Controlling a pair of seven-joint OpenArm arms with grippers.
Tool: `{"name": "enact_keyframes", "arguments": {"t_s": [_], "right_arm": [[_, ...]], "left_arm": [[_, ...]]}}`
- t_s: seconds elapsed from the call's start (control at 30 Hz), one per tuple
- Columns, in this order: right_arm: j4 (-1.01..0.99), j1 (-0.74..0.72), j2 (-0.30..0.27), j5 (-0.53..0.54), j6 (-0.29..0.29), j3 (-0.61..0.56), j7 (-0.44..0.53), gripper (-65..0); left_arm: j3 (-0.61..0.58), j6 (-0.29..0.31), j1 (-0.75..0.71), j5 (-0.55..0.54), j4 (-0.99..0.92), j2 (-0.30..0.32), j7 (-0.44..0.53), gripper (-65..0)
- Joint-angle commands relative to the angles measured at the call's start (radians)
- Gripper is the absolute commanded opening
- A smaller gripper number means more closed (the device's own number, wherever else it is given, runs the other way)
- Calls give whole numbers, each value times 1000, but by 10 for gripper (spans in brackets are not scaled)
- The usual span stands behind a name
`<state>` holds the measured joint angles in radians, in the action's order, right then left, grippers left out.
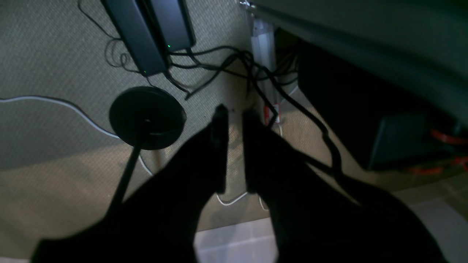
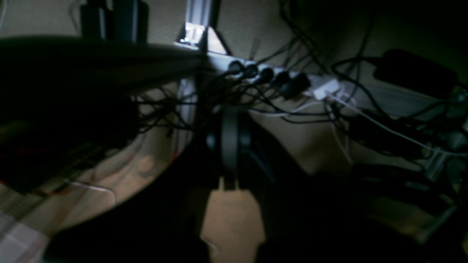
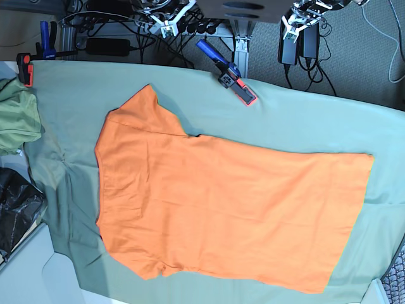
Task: Fold the T-shirt properly
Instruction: 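Move the right gripper to the orange shirt's shoulder, left gripper to hem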
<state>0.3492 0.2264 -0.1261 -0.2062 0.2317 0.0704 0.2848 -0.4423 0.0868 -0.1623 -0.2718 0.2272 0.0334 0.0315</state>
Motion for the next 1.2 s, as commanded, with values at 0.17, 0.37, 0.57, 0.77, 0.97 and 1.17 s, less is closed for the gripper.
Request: {"name": "enact_keyframes", "arguments": {"t_s": [0.17, 0.37, 0.57, 0.77, 0.97, 1.17], "right_arm": [[91, 84, -40, 5, 12, -1, 11, -650], [125, 98, -45, 61, 18, -1, 10, -650], [140, 104, -46, 61, 45, -1, 7, -650], [169, 147, -48, 60, 48, -1, 7, -650], [315, 263, -105, 145, 145, -1, 7, -650], [551, 443, -203, 328, 151, -1, 6, -650]], "left_arm": [[-2, 15, -73, 3, 86, 5, 40, -579], [-2, 15, -92, 3, 143, 6, 31, -579], [-2, 15, -93, 74, 169, 16, -72, -579], [-1, 62, -108, 97, 190, 47, -127, -579], [130, 315, -235, 76, 397, 124, -133, -578], [413, 581, -417, -83, 704, 171, -146, -578]]}}
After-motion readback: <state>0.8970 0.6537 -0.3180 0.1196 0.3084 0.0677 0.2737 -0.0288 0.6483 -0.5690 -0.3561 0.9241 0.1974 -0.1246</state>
